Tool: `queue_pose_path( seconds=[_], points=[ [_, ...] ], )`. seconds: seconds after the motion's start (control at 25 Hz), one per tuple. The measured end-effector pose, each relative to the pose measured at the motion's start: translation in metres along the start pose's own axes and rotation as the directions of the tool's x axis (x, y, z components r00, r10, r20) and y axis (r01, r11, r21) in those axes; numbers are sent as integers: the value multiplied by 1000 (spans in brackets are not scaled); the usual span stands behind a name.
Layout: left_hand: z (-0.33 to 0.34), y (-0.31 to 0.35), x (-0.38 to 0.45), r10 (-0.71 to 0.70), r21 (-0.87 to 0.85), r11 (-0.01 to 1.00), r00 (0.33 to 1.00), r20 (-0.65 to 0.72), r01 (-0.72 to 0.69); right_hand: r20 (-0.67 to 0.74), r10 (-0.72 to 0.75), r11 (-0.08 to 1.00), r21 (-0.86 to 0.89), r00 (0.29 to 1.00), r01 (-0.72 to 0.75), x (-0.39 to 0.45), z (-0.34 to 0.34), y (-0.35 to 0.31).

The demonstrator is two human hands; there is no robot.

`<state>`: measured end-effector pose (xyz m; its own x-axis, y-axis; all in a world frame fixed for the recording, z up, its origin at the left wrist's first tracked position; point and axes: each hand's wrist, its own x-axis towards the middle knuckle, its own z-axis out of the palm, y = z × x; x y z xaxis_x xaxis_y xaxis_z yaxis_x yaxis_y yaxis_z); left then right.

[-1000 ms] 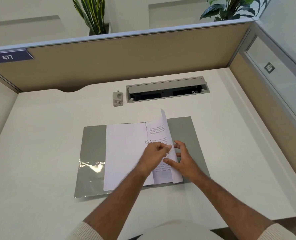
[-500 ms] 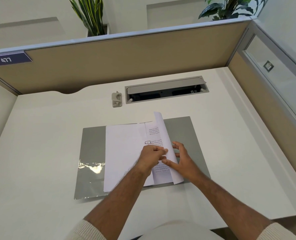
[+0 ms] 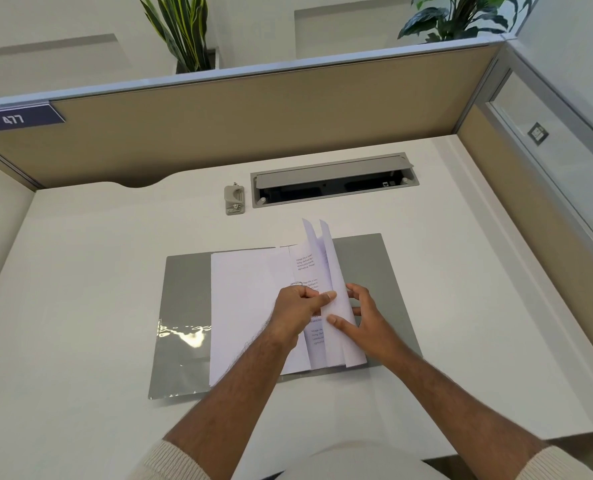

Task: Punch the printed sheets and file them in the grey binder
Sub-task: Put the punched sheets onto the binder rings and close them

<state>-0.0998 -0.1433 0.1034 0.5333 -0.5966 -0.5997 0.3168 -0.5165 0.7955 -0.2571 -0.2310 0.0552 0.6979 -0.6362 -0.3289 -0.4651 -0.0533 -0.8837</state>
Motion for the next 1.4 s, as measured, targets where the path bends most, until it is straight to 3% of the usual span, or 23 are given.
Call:
queue_pose_path(
  seconds=[0.24,0.44,0.76,1.04,1.4],
  points=[
    [-17,9,-9,214,111,972,976,-31,-209,4,35,998,58,999,-35,-1,-2,-4],
    [-39,16,-17,273,57,961,960,-59,-270,10,63,985,158,998,-63,-2,-5,-6],
    [-93,8,-17,254,-31,965,955,-149,-262,11,64,983,173,998,-64,-5,-6,-12],
    [-140,-10,-11,228,-71,969,965,-130,-239,-6,73,982,175,997,-71,-5,-6,-11],
    [-176,-57,4,66,-68,994,975,-214,-82,9,69,982,174,998,-70,-3,-7,-6]
  ],
)
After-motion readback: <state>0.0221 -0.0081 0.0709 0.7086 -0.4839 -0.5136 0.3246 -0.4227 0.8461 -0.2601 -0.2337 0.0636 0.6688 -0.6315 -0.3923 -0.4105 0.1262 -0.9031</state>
